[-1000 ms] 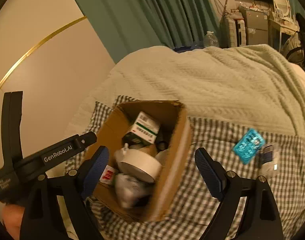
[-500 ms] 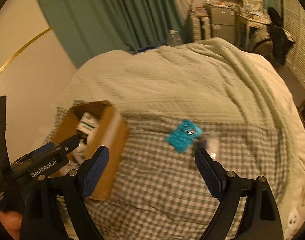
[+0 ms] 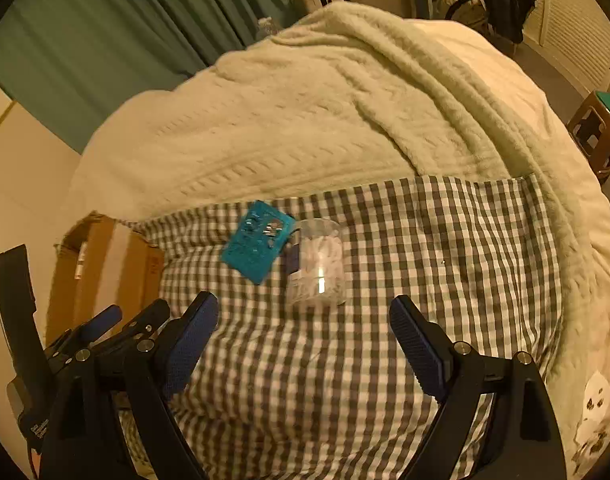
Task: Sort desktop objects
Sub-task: 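Withdraw both open tools toward the teal blister pack and clear cup, then grasp teal blister pack with left tool while right tool grasps clear floss-pick cup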
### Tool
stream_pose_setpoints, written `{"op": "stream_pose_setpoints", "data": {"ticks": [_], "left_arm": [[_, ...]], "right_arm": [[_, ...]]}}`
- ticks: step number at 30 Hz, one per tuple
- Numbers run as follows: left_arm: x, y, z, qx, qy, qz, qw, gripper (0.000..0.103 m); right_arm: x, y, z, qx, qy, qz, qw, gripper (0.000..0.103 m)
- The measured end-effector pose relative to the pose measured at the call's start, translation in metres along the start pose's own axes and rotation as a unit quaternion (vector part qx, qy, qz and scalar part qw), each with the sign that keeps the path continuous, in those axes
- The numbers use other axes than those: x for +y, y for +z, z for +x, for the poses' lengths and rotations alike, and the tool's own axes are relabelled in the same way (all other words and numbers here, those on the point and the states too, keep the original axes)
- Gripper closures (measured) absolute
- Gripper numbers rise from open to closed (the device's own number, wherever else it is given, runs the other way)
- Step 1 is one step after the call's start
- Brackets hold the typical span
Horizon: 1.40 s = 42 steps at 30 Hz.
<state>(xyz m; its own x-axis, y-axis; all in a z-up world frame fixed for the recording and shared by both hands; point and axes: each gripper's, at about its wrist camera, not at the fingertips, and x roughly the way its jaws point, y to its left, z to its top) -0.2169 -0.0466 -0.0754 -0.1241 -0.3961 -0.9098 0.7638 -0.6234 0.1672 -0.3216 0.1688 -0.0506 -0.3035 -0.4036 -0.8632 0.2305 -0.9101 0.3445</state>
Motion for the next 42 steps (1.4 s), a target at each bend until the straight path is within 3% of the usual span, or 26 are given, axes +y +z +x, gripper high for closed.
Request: {"op": "stream_pose_setpoints", "data": {"ticks": [13, 21, 23, 25, 31, 34, 36, 37, 42], "left_arm": [[-0.03, 0.023, 0.087, 0.023, 0.015, 0.09, 0.9955, 0.023], [-0.044, 0.029, 0.124, 0.02, 0.001, 0.126, 0.9919, 0.022], [-0.049, 0.032, 0.125, 0.008, -0.007, 0.133, 0.991, 0.016], [-0.055, 0.035, 0.126, 0.0, -0.007, 0.145, 0.9894, 0.015], [-0.066, 0.037, 0.13, 0.009, -0.03, 0.146, 0.9888, 0.013], [-0.08, 0.031, 0.133, 0.012, -0.026, 0.173, 0.9845, 0.013], [-0.091, 0.025, 0.132, 0.015, -0.02, 0.205, 0.9784, 0.018], [-0.094, 0.023, 0.131, 0.018, -0.026, 0.214, 0.9763, 0.029], [-0.099, 0.022, 0.119, 0.041, -0.055, 0.205, 0.9764, 0.03]], "right_arm": [[-0.018, 0.023, 0.116, 0.088, 0.001, -0.002, 0.996, 0.015], [-0.03, 0.026, 0.165, 0.123, 0.013, 0.014, 0.992, 0.016], [-0.033, 0.026, 0.17, 0.126, 0.034, 0.023, 0.991, 0.023], [-0.034, 0.027, 0.171, 0.13, 0.057, 0.026, 0.989, 0.041], [-0.04, 0.033, 0.163, 0.121, 0.043, 0.017, 0.992, 0.041], [-0.047, 0.034, 0.156, 0.116, 0.036, 0.023, 0.992, 0.041], [-0.051, 0.035, 0.149, 0.109, 0.026, 0.023, 0.993, 0.041], [-0.053, 0.036, 0.146, 0.109, 0.023, 0.023, 0.994, 0.041], [-0.063, 0.033, 0.134, 0.111, 0.009, 0.032, 0.993, 0.041]]}}
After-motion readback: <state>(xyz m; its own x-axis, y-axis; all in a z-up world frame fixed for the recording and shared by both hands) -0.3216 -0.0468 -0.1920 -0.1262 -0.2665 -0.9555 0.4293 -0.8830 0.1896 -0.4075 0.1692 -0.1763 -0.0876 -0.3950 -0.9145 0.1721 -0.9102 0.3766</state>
